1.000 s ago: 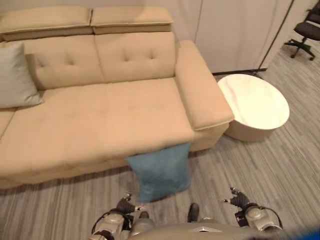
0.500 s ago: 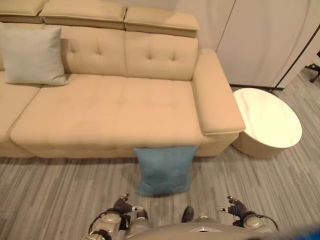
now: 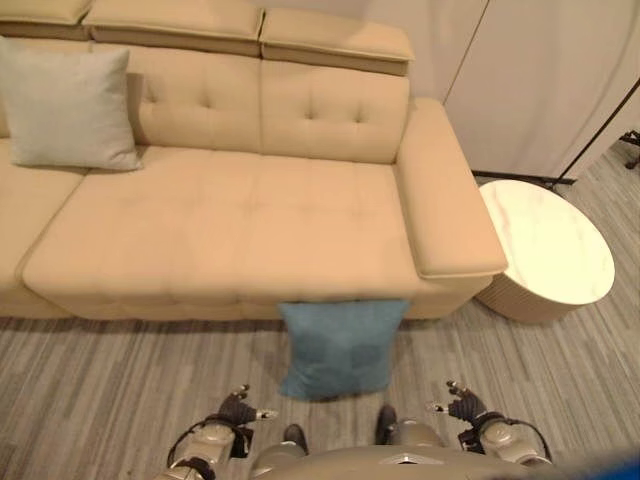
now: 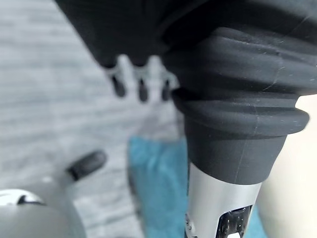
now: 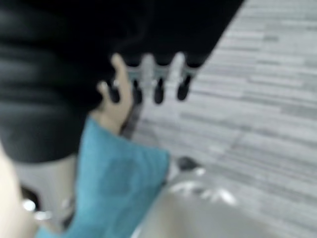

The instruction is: Pick up all the scattered cushions and arrange them neatly on the sofa.

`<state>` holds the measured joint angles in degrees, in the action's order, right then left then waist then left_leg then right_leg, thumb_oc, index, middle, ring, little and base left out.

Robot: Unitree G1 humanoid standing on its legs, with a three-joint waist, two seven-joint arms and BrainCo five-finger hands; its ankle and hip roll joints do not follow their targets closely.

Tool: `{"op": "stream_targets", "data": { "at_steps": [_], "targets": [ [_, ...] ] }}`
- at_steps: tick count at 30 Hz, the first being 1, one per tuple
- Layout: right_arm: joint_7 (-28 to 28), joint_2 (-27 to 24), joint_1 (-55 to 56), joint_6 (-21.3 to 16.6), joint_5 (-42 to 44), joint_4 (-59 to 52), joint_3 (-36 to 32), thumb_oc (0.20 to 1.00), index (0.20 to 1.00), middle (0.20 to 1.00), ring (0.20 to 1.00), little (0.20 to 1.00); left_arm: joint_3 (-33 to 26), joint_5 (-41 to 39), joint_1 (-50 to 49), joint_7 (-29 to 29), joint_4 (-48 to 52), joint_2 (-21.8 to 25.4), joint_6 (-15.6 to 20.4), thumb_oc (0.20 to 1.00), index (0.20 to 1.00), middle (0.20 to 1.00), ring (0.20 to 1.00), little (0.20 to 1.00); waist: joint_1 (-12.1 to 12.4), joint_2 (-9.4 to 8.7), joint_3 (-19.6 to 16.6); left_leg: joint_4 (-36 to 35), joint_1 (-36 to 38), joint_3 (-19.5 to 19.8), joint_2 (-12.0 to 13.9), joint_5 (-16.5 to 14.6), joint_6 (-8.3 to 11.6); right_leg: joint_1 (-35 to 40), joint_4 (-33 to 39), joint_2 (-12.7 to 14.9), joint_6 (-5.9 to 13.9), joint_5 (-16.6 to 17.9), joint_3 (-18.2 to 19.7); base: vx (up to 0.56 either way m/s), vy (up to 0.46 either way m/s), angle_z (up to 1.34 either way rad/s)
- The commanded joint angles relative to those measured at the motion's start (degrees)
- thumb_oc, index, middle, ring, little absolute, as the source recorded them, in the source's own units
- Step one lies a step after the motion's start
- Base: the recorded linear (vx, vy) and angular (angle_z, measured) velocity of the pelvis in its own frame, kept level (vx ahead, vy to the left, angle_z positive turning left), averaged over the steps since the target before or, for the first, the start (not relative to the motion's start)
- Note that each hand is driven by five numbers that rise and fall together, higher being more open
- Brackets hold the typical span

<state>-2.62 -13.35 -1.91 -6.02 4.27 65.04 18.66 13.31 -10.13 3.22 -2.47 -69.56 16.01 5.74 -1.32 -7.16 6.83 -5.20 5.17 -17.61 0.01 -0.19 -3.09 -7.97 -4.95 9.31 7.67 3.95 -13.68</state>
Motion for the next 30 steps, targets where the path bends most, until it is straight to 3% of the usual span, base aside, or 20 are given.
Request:
{"op": "stream_targets", "data": {
  "at_steps": [1,14,18,19,21,22,24,27,30],
  "targets": [
    [-0.7,-1.35,-2.78,-1.59,0.55,-0.67,0.87,1.0,1.0,1.0,1.0,1.0,-0.62,-0.83,2.54,-0.13,-0.74,-0.52,1.96,1.0,1.0,1.0,1.0,1.0,0.0,0.97,1.66,5.09,-3.42,2.98,0.42,-1.32,4.57,2.33,-0.03,-1.75,2.02,-0.39,2.0,0.06,-0.042,0.24],
    [-2.25,-3.65,-4.28,-2.78,1.3,-4.99,1.28,1.0,1.0,1.0,1.0,1.0,-0.76,-4.35,5.47,-2.53,3.87,-0.1,3.38,1.0,1.0,1.0,1.0,1.0,0.13,1.98,4.33,8.33,-7.94,3.69,1.49,-1.25,5.95,2.28,2.76,-1.63,0.98,-0.18,-1.04,0.0,-0.045,0.07],
    [-4.04,-4.62,-7.92,-3.62,3.16,-8.58,1.59,1.0,1.0,1.0,1.0,1.0,0.63,-7.57,10.69,-5.53,8.51,0.67,5.06,1.0,1.0,1.0,1.0,1.0,-0.32,2.63,8.88,12.93,-15.83,3.82,2.26,-0.85,6.45,-4.85,-0.34,-0.82,0.31,0.29,-1.15,-0.26,-0.036,0.06],
    [-5.06,-5.02,-9.94,-4.31,4.95,-10.54,1.23,1.0,1.0,1.0,1.0,1.0,0.57,-10.12,13.0,-7.42,11.06,0.97,6.34,1.0,1.0,1.0,1.0,1.0,-0.67,2.96,10.77,15.96,-20.55,3.83,2.44,-0.96,6.28,-10.34,-3.8,-0.18,-0.23,0.4,-1.07,-0.25,-0.006,0.1],
    [-5.68,-5.27,-11.02,-4.6,5.51,-11.72,1.25,1.0,1.0,1.0,1.0,1.0,0.56,-11.36,14.17,-8.27,11.93,1.12,6.83,1.0,1.0,1.0,1.0,1.0,-0.81,3.0,11.23,17.51,-23.24,3.61,2.85,-1.07,6.24,-13.19,-5.27,0.19,-0.41,0.42,-0.97,-0.16,-0.007,0.1],
    [-6.46,-5.78,-12.09,-5.08,6.39,-14.2,1.06,1.0,1.0,1.0,1.0,1.0,-0.12,-13.74,15.01,-9.44,14.06,1.43,7.78,1.0,1.0,1.0,1.0,1.0,-0.72,3.43,11.79,19.49,-25.54,3.74,3.65,-2.7,6.65,-16.02,-7.84,0.36,-0.02,-0.89,-0.75,-0.14,-0.018,0.13],
    [-8.97,-7.12,-16.63,-6.43,8.51,-19.56,0.73,1.0,1.0,1.0,1.0,1.0,-0.88,-18.17,18.48,-12.47,17.65,1.42,9.81,1.0,1.0,1.0,1.0,1.0,-0.94,3.65,12.56,25.12,-35.04,3.24,5.79,-3.3,6.82,-25.31,-12.65,1.54,0.0,-1.69,-0.62,-0.19,-0.019,-0.03],
    [-10.76,-7.26,-18.89,-7.2,10.02,-20.77,-0.16,1.0,1.0,1.0,1.0,1.0,-0.78,-18.87,20.4,-14.3,20.04,1.46,10.66,1.0,1.0,1.0,1.0,1.0,-1.2,4.02,12.96,27.8,-40.35,3.57,6.6,-3.34,6.93,-30.23,-15.15,2.28,-0.03,-1.9,-0.77,-0.1,-0.014,-0.04],
    [-14.48,-8.67,-26.01,-8.33,10.55,-24.54,-0.43,1.0,1.0,1.0,1.0,1.0,-0.49,-19.15,25.95,-17.87,22.8,3.03,11.8,1.0,1.0,1.0,1.0,1.0,-1.62,4.66,14.33,32.13,-50.98,4.48,7.64,-3.26,6.87,-40.77,-19.73,3.32,-0.28,-2.01,0.09,-0.1,-0.018,0.06]
  ]
}}
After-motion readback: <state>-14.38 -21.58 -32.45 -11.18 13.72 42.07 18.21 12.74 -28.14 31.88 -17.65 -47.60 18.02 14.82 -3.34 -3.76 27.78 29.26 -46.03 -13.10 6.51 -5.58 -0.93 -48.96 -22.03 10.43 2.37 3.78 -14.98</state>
